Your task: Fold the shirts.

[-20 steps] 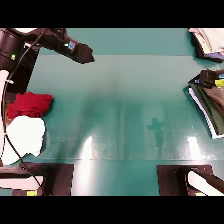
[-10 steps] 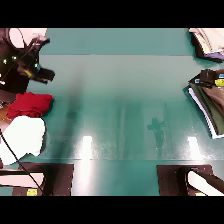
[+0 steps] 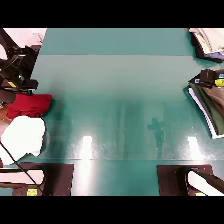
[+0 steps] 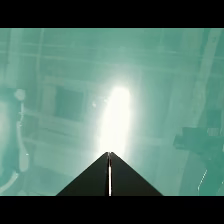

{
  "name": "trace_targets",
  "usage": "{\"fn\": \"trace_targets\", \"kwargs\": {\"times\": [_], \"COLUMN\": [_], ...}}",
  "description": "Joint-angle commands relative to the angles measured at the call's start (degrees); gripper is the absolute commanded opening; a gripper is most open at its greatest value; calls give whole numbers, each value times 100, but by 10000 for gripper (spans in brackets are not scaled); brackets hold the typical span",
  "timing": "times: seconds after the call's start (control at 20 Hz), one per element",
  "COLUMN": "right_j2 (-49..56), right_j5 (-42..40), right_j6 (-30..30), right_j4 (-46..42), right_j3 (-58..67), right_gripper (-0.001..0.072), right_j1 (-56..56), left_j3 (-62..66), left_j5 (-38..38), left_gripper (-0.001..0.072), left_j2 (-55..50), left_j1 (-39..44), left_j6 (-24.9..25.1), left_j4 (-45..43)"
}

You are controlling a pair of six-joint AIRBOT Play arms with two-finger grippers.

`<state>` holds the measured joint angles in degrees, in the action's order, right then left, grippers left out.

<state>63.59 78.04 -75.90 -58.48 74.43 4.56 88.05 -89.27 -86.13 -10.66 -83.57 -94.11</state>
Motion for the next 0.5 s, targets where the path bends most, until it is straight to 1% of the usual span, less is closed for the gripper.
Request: {"fn": "trace_targets", "kwargs": {"times": [0.0, 0.1, 0.25, 0.4, 0.45], "right_j2": [-4, -4, -4, -4, -4], "right_j5": [11, 9, 11, 9, 4], "right_j6": [0, 0, 0, 0, 0], "right_j4": [0, 2, 0, 2, 2], "right_j3": [-2, -2, -2, -2, -2], "right_gripper": [15, 15, 15, 15, 15], "right_j1": [-4, -4, -4, -4, -4], "left_j3": [-170, -170, -332, -957, -1117], "left_j5": [208, 356, 518, 885, 1029], "left_gripper": [720, 720, 719, 718, 706], "left_j2": [-4, -4, -17, -17, -17], "left_j1": [-310, -328, -326, -326, -326], "left_j6": [-219, -199, -197, -199, -210], "left_j4": [184, 13, 138, 127, 129]}}
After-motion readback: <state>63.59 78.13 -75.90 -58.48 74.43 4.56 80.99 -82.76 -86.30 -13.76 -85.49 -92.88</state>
